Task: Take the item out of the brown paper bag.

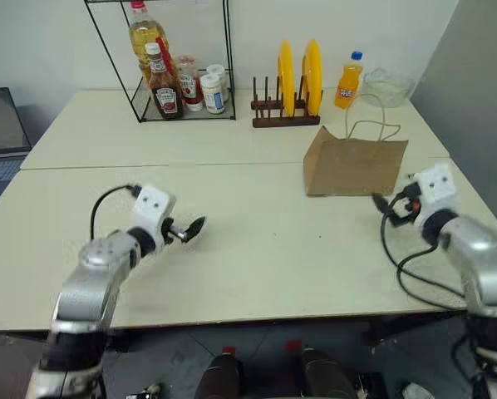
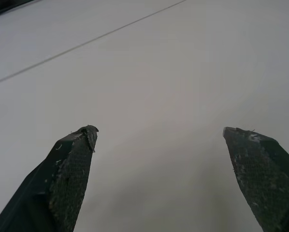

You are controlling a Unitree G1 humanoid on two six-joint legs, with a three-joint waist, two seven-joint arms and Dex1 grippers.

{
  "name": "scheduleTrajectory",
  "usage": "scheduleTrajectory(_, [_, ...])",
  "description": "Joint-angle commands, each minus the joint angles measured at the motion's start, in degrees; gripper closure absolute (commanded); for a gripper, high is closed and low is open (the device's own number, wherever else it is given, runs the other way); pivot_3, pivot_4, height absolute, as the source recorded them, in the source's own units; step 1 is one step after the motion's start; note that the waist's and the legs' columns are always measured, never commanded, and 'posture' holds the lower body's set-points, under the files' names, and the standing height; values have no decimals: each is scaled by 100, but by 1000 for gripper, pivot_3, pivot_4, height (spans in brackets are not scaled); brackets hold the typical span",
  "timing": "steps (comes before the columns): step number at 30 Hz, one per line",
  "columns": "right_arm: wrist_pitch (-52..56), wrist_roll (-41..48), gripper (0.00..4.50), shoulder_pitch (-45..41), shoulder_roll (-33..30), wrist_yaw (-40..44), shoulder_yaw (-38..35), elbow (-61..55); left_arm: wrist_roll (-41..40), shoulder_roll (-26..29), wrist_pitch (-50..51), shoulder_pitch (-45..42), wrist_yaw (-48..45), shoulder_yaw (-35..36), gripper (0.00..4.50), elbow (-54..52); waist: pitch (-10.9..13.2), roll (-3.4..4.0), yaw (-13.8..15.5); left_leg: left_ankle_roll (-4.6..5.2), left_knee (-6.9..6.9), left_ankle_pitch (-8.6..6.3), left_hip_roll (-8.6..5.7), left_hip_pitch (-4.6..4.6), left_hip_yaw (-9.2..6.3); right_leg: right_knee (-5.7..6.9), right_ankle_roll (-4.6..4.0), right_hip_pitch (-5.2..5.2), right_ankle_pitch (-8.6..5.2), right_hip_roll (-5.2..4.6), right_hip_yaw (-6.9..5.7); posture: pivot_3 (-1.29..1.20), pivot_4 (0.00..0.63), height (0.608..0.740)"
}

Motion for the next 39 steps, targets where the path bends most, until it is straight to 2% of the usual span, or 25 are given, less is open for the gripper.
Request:
scheduleTrajectory(1, [-572, -149, 0, -1045, -458, 769, 228, 1136, -139, -107, -477, -1079, -724, -332, 67, 446, 25, -7, -8, 1, 1, 0, -1, -4, 3, -1, 1, -5, 2, 0, 1, 0, 150, 740])
scheduleTrajectory(7, [-1648, -736, 0, -2836, -605, 1746, 998, 3467, -469, -728, -479, -2377, -1409, -724, 67, 869, 42, -10, -54, -3, -7, 0, 10, -12, 20, 2, -1, -18, 2, -3, 7, 0, 150, 740])
scheduleTrajectory(10, [-2008, -875, 0, -3571, -469, 2021, 1145, 4573, -519, -961, -492, -2633, -1527, -785, 67, 971, 45, -10, -73, -15, 6, 8, 4, -75, 31, 19, -1, -84, 4, -12, 19, 0, 150, 740])
scheduleTrajectory(12, [-2192, -878, 0, -4070, -298, 2137, 1141, 5308, -503, -1113, -563, -2775, -1516, -812, 67, 1055, 46, -10, -77, -26, 3, 13, 4, -83, 31, 19, -2, -92, 4, -13, 16, 0, 150, 740])
scheduleTrajectory(15, [-2218, -804, 0, -4533, -43, 2175, 1008, 5956, -465, -1211, -634, -2857, -1482, -805, 67, 1133, 46, -10, -83, -27, 3, 14, 6, -90, 29, 21, -3, -101, 5, -13, 16, 0, 150, 740])
scheduleTrajectory(18, [-2255, -841, 0, -4854, 241, 1838, 918, 6491, -429, -1259, -693, -2895, -1427, -781, 67, 1169, 46, -10, -89, -28, 6, 15, 5, -89, 27, 27, -3, -101, 5, -13, 17, 0, 150, 740])
scheduleTrajectory(27, [-2369, -948, 0, -5177, 505, 1490, 830, 7141, -441, -1227, -645, -2789, -1313, -734, 67, 989, 49, -4, -72, -29, 9, 16, -1, -91, 15, 34, -4, -102, 6, -17, 15, 0, 150, 740])
scheduleTrajectory(30, [-2335, -898, 568, -5213, 493, 1556, 764, 7198, -460, -1216, -616, -2729, -1271, -725, 0, 895, 49, -3, -75, -29, 9, 16, -3, -90, 16, 35, -4, -102, 6, -19, 16, 0, 150, 740])
scheduleTrajectory(36, [-2104, -763, 2680, -5307, 546, 2162, 648, 7193, -498, -1237, -570, -2713, -1230, -704, 0, 822, 50, -3, -77, -29, 11, 16, -3, -89, 18, 41, -4, -103, 6, -18, 15, 0, 150, 740])
scheduleTrajectory(39, [-2075, -808, 3796, -5346, 617, 2208, 633, 7207, -488, -1262, -622, -2791, -1230, -700, 0, 921, 50, -3, -90, -29, 14, 16, -3, -88, 19, 47, -4, -103, 6, -17, 14, 0, 150, 740])
